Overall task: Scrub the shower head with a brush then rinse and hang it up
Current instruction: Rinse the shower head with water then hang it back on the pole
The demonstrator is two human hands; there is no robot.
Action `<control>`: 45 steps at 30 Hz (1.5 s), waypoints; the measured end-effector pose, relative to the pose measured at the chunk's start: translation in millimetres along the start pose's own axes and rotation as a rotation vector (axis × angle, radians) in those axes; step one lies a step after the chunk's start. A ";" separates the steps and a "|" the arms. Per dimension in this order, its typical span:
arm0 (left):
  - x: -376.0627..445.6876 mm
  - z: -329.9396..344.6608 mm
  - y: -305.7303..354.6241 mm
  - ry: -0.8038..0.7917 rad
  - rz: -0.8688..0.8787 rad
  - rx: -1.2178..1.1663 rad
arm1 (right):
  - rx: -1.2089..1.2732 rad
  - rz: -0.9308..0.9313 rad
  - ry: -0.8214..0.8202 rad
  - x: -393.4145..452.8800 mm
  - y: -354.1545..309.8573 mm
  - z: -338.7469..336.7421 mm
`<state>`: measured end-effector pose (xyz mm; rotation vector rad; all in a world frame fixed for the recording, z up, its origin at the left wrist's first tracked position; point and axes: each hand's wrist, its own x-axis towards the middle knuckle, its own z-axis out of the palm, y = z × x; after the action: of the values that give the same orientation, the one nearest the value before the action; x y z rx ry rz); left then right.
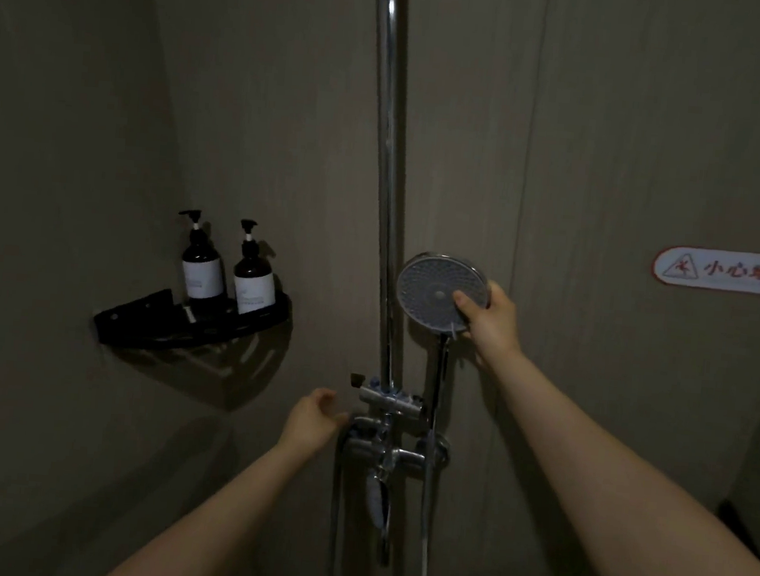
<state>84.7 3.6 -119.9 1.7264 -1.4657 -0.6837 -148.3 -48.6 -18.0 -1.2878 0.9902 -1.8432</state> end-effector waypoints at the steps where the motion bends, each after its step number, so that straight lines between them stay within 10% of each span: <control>1: 6.9 1.1 2.0 -0.047 0.012 0.025 | -0.006 -0.014 0.003 3.0 0.0 1.5; 11: 39.6 34.1 37.0 -0.375 0.109 0.039 | 0.122 -0.058 0.090 19.1 -19.1 -0.1; 23: 26.4 41.6 39.5 -0.291 0.062 -0.015 | 0.111 -0.052 -0.040 29.1 -13.6 14.8; 28: 17.2 42.5 52.7 0.092 0.208 0.026 | 0.173 -0.031 -0.088 35.6 -5.5 15.3; 37: 4.9 27.6 92.0 -0.254 0.163 -0.214 | 0.165 0.063 -0.193 47.0 -7.5 8.2; 45: 0.4 7.2 89.4 -0.196 0.131 -0.345 | 0.134 0.055 -0.144 53.9 -5.5 1.0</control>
<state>27.9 -3.2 -50.9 1.3185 -1.4752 -0.9924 -163.4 -92.0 10.9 -1.2802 0.8039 -1.7187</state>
